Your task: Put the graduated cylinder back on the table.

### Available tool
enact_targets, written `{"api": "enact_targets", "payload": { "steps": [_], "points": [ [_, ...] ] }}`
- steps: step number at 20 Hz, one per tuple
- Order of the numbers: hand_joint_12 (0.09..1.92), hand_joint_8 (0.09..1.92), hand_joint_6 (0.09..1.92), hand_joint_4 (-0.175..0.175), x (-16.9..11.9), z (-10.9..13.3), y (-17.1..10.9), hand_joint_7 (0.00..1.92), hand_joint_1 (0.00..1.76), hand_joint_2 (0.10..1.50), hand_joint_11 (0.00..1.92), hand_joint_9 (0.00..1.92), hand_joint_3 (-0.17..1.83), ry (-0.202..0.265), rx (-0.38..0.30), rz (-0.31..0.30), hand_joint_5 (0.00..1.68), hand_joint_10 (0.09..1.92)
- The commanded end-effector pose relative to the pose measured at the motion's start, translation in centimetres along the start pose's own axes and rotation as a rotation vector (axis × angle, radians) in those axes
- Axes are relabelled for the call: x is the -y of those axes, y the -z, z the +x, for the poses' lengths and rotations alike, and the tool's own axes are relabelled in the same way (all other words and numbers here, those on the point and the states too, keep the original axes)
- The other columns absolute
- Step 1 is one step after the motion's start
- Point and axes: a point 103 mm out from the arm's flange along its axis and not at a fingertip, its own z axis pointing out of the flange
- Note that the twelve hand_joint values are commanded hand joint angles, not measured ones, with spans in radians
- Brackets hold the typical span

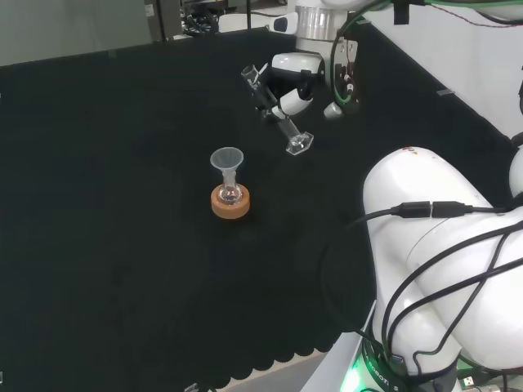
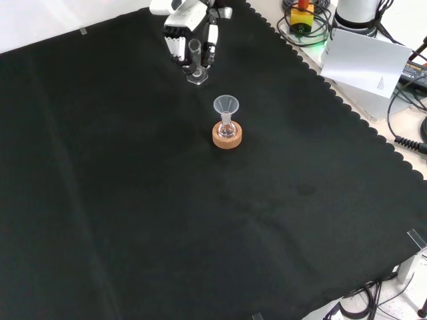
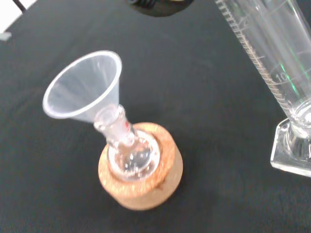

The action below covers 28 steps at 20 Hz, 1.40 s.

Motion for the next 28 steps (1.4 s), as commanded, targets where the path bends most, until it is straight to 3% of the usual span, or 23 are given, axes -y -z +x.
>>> {"api": "enact_targets", "payload": {
  "steps": [1, 16, 22, 28],
  "points": [
    [0.68, 0.35, 1.07, -0.175, -2.5, -2.7, -1.1, 1.2, 1.14, 1.14, 1.35, 1.48, 0.0, 0.038, -0.072, -0.109, 0.95, 0.09],
    [0.69, 0.35, 1.07, -0.175, -6.5, -7.7, -4.7, 1.19, 1.14, 1.14, 1.35, 1.47, 0.0, 0.055, -0.192, -0.286, 0.95, 0.09],
    [0.69, 0.35, 1.07, -0.175, -8.1, -8.7, -6.3, 1.18, 1.14, 1.14, 1.34, 1.46, 0.0, 0.04, -0.203, -0.288, 0.94, 0.09],
    [0.69, 0.34, 1.07, -0.175, -9.2, -9.9, -7.7, 1.17, 1.14, 1.14, 1.34, 1.45, 0.0, 0.027, -0.233, -0.333, 0.94, 0.09]
  ]
}}
